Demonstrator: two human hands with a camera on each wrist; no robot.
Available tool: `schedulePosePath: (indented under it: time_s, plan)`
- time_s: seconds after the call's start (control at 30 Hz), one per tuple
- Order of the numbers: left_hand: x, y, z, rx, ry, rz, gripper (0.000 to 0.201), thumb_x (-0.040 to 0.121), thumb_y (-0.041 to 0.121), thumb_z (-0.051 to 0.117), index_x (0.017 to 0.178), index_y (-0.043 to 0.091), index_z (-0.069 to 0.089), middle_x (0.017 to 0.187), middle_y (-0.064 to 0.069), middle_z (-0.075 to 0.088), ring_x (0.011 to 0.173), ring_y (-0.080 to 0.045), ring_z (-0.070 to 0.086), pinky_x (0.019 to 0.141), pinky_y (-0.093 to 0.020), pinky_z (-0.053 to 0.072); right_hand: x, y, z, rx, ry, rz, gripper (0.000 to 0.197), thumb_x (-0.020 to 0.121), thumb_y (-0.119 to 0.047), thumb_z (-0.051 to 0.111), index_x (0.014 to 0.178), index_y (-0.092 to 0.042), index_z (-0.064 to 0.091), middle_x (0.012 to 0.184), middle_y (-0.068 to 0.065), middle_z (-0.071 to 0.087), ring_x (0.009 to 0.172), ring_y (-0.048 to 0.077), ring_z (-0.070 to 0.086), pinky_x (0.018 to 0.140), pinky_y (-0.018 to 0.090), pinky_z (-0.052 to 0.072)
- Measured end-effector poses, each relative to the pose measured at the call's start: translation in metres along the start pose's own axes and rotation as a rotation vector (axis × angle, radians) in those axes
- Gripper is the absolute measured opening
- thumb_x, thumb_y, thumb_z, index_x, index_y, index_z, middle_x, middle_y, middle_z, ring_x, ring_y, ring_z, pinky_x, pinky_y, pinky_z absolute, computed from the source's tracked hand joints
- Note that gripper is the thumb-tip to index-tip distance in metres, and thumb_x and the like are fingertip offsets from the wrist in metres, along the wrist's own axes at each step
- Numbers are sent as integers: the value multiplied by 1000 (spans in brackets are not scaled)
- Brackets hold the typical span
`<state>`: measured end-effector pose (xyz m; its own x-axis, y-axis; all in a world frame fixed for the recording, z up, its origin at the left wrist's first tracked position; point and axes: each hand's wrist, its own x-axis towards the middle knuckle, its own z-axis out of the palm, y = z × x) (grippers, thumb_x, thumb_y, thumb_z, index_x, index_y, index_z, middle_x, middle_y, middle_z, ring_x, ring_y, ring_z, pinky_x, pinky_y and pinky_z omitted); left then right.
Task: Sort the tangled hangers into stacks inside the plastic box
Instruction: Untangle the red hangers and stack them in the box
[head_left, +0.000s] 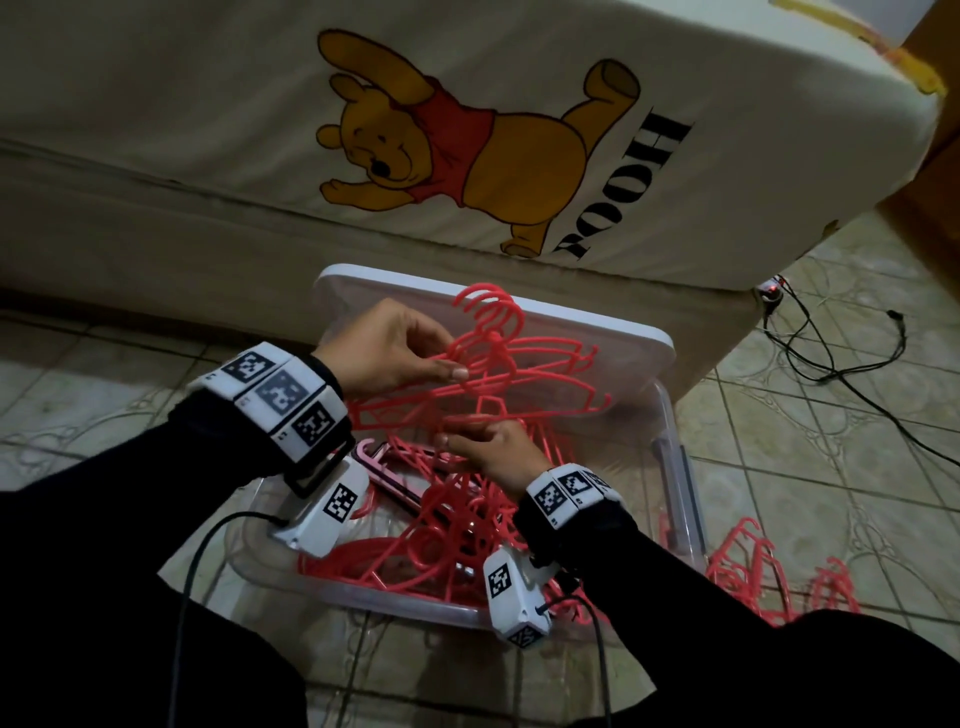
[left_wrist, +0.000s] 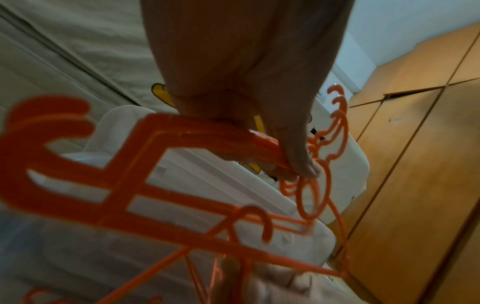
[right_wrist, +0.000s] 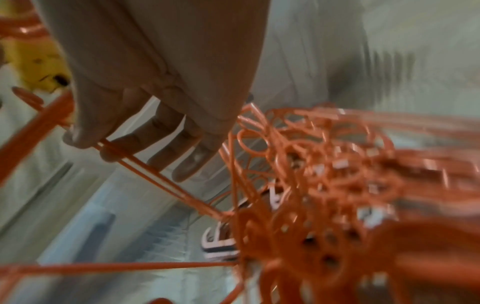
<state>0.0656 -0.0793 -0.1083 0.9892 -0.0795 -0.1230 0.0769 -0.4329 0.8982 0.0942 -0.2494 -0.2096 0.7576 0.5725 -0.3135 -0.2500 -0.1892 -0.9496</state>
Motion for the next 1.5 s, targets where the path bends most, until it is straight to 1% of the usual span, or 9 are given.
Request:
schedulePosePath:
  time_s: [0.13, 0.33, 0.53, 0.67, 0.8, 1.03, 1.23, 1.37, 1.5]
  plan:
    - [-1, -4, 1, 19, 88, -55, 47, 48, 55, 74, 83, 24, 73, 83, 1, 75, 81, -22, 71, 82, -50, 55, 2, 0, 0, 161, 120, 38, 15, 84, 5, 62, 89, -8, 69, 76, 6, 70, 64, 11, 68, 55, 21, 54]
    - [-1, -4, -1, -2, 175, 7, 50, 49, 65, 71, 84, 30, 73, 84, 7, 74, 83, -16, 71, 85, -51, 54, 4, -2, -5, 113, 139, 69, 12, 83, 0, 66, 87, -10, 70, 81, 5, 70, 83, 22, 65, 84, 41, 52]
    - [0, 7, 1, 29, 188, 62, 42, 55, 60, 70, 82, 28, 72, 82, 6, 74, 80, -18, 69, 83, -50, 54, 0, -8, -9, -14, 140, 98, 16, 85, 0, 64, 76, -13, 63, 74, 3, 65, 64, 10, 62, 52, 19, 52]
    - [3, 10, 2, 197, 217, 124, 15, 78, 39, 71, 88, 27, 71, 85, 7, 71, 83, -13, 66, 82, -40, 53, -7, -15, -21, -578, 134, 177, 10, 87, -19, 65, 76, -16, 66, 72, 4, 64, 64, 17, 59, 60, 31, 49]
    - [-1, 10, -2, 628, 242, 283, 18, 86, 40, 57, 91, 24, 64, 76, 9, 62, 70, -11, 59, 60, -32, 44, -25, -36, -39, -1197, 10, 209, 22, 81, -41, 64, 79, -19, 64, 93, 10, 68, 88, 27, 65, 71, 30, 47]
    - [-4, 5, -13, 1025, 322, 407, 27, 95, 46, 34, 94, 23, 48, 79, 2, 60, 73, -25, 59, 56, -30, 32, -45, -93, -61, -1362, 293, -8, 27, 87, -42, 56, 92, -17, 65, 98, 7, 67, 93, 27, 62, 71, 31, 46]
    - [-4, 9, -14, 908, 282, 378, 43, 88, 57, 28, 90, 22, 53, 65, 8, 49, 63, -21, 53, 57, -33, 36, -43, -104, -55, -1248, 366, -471, 54, 87, -23, 62, 136, -17, 39, 142, 4, 39, 131, 18, 34, 107, 29, 29]
    - [-4, 10, -11, 778, 225, 360, 34, 95, 55, 32, 83, 28, 50, 64, 10, 51, 61, -14, 50, 53, -30, 29, -37, -98, -51, -1389, 353, -447, 27, 90, -14, 53, 116, -19, 48, 116, 3, 57, 108, 22, 52, 78, 31, 36]
    - [1, 2, -2, 951, 226, 239, 23, 97, 46, 30, 90, 26, 40, 76, 4, 55, 71, -24, 55, 55, -32, 29, -33, -93, -51, -1476, 288, -414, 23, 92, -12, 44, 115, -17, 47, 114, 5, 56, 106, 24, 52, 77, 35, 39]
